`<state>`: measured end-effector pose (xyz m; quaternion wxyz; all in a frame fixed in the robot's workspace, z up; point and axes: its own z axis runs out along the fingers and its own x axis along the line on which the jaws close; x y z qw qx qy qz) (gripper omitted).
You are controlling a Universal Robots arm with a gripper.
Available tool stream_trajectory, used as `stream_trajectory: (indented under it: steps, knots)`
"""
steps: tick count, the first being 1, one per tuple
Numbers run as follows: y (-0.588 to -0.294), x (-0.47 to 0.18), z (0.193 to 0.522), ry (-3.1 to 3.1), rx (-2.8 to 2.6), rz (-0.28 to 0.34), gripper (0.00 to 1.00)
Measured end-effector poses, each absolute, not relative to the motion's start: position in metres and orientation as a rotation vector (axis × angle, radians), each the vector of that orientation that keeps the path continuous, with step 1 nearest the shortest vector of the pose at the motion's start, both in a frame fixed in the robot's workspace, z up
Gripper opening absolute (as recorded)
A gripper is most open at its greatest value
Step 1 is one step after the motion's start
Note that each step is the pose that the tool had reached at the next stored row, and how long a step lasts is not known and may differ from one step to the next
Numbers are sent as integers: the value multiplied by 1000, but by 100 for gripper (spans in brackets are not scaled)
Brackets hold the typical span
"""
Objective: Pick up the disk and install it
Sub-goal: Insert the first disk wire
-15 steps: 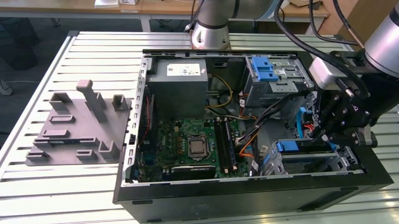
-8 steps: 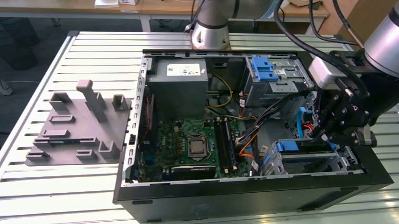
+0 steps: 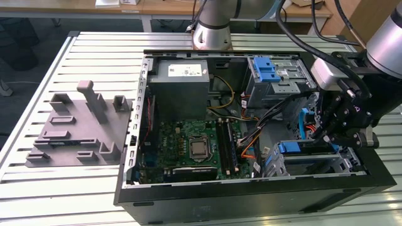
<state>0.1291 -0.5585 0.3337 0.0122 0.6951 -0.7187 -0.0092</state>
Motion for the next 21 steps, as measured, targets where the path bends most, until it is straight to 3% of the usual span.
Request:
stream_trajectory:
  steps: [14,17,18,21]
  knots:
    - [-558,130,332,-2241,2167,-29,16]
    - [-558,130,332,-2241,2167,-29,18]
    - [-558,130,333,-2241,2167,-29,24]
    - [-558,130,336,-2241,2167,-29,24]
